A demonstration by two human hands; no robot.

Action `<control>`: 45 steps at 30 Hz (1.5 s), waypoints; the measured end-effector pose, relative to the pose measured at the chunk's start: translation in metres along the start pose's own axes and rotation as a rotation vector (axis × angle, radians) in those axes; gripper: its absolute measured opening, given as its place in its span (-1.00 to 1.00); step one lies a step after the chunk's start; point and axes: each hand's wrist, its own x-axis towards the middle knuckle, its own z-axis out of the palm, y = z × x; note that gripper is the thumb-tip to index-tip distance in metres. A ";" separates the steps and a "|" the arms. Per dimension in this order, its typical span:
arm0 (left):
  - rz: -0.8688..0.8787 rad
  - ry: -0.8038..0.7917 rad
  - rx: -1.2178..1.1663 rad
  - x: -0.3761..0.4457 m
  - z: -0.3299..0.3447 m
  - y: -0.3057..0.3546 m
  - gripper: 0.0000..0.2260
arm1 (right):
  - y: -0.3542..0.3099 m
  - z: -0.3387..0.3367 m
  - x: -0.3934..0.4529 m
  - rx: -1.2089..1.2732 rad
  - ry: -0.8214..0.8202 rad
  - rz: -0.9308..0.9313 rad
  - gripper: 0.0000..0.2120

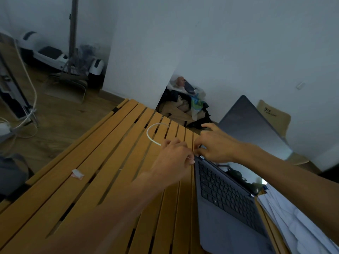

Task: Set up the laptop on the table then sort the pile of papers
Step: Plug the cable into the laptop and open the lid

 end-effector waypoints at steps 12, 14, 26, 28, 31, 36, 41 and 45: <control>-0.017 -0.075 0.182 -0.024 0.027 -0.022 -0.82 | -0.019 0.012 0.037 -0.122 -0.073 -0.047 -0.67; -0.024 -0.088 0.191 -0.024 0.029 -0.024 -0.81 | -0.016 0.012 0.038 -0.124 -0.067 -0.050 -0.66; -0.356 0.034 -0.097 -0.054 0.018 0.027 -0.88 | -0.024 0.114 -0.204 0.707 0.458 0.804 -0.90; -0.481 -0.084 -0.216 -0.053 0.022 0.040 -0.84 | -0.026 0.157 -0.253 0.864 0.252 1.164 -0.86; -0.572 -0.131 -0.328 -0.050 0.030 0.051 -0.84 | -0.038 0.196 -0.283 1.023 0.098 1.328 -0.67; -0.632 -0.096 -0.335 -0.045 0.037 0.058 -0.71 | -0.059 0.195 -0.269 1.110 0.289 1.262 -0.80; -0.625 -0.149 -0.182 -0.037 0.040 0.050 -0.85 | -0.059 0.203 -0.250 1.115 0.343 1.338 -0.80; -0.610 -0.151 -0.223 -0.038 0.038 0.051 -0.77 | -0.059 0.211 -0.240 1.073 0.358 1.399 -0.75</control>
